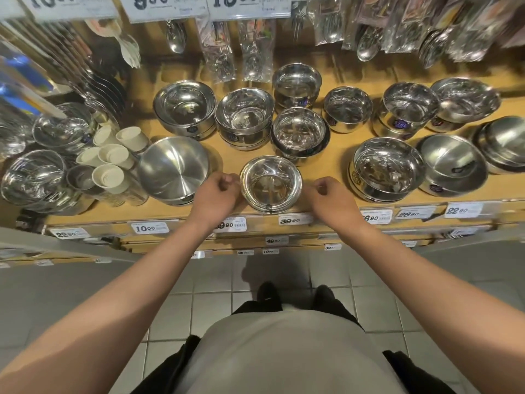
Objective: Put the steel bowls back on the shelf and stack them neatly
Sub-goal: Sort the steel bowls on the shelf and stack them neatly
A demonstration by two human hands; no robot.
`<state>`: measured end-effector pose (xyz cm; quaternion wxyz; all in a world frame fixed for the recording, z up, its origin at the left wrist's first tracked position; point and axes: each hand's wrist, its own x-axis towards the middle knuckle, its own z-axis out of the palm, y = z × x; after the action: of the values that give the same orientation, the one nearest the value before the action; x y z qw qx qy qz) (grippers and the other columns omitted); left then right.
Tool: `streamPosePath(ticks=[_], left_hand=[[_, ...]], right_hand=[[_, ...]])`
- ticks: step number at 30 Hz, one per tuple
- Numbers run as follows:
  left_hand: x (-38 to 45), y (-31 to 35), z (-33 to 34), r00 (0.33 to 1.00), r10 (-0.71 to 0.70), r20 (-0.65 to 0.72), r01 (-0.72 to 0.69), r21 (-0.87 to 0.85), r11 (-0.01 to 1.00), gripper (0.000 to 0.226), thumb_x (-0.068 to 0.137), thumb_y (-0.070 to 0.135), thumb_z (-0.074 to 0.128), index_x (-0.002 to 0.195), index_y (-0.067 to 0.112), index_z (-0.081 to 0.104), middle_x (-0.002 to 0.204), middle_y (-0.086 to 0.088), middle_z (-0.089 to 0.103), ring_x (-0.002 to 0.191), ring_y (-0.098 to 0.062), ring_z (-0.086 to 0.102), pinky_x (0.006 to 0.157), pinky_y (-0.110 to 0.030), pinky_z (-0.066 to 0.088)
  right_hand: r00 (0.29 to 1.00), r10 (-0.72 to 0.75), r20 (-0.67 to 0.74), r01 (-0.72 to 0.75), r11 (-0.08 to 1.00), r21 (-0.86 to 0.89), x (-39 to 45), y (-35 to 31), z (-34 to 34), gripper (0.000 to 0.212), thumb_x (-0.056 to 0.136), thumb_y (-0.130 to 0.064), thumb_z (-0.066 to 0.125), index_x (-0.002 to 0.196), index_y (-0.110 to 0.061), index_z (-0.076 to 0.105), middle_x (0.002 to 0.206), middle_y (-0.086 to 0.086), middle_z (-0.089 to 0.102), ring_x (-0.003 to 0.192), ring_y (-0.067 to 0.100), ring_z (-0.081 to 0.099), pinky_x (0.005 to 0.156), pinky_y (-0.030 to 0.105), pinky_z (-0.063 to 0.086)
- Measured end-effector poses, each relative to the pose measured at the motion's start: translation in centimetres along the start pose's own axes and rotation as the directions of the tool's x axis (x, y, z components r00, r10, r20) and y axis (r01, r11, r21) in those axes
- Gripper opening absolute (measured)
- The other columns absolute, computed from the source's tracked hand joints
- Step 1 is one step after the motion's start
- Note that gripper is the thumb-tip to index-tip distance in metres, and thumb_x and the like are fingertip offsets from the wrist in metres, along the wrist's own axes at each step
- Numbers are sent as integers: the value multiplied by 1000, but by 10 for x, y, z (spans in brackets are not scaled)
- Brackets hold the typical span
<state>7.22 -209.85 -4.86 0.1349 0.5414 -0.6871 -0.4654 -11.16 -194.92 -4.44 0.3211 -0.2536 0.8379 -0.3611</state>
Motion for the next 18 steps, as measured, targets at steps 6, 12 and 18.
streamPosePath(ticks=[6,12,18], left_hand=[[-40,5,-23,996,76,-52,-82,-137,987,11,97,18,56,95,21,66,85,2,64,76,-14,58,70,-30,47],[-67,17,-29,998,10,-70,-27,-253,967,13,98,12,56,92,17,65,89,-7,64,84,-22,60,82,-42,53],[-85,20,-18,996,7,-89,-28,-240,970,13,97,10,55,89,14,65,82,-6,58,66,-7,56,63,-22,51]], right_hand=[[994,-108,-23,110,979,172,-25,3,-46,12,99,-32,57,98,-25,66,98,4,70,95,27,66,89,48,56],[989,-145,-9,143,967,208,-35,6,-74,11,99,-33,57,99,-34,68,99,-8,71,100,17,67,97,54,53],[985,-159,68,140,965,224,-51,21,-82,15,100,-37,55,96,-34,69,97,0,72,95,23,68,93,53,55]])
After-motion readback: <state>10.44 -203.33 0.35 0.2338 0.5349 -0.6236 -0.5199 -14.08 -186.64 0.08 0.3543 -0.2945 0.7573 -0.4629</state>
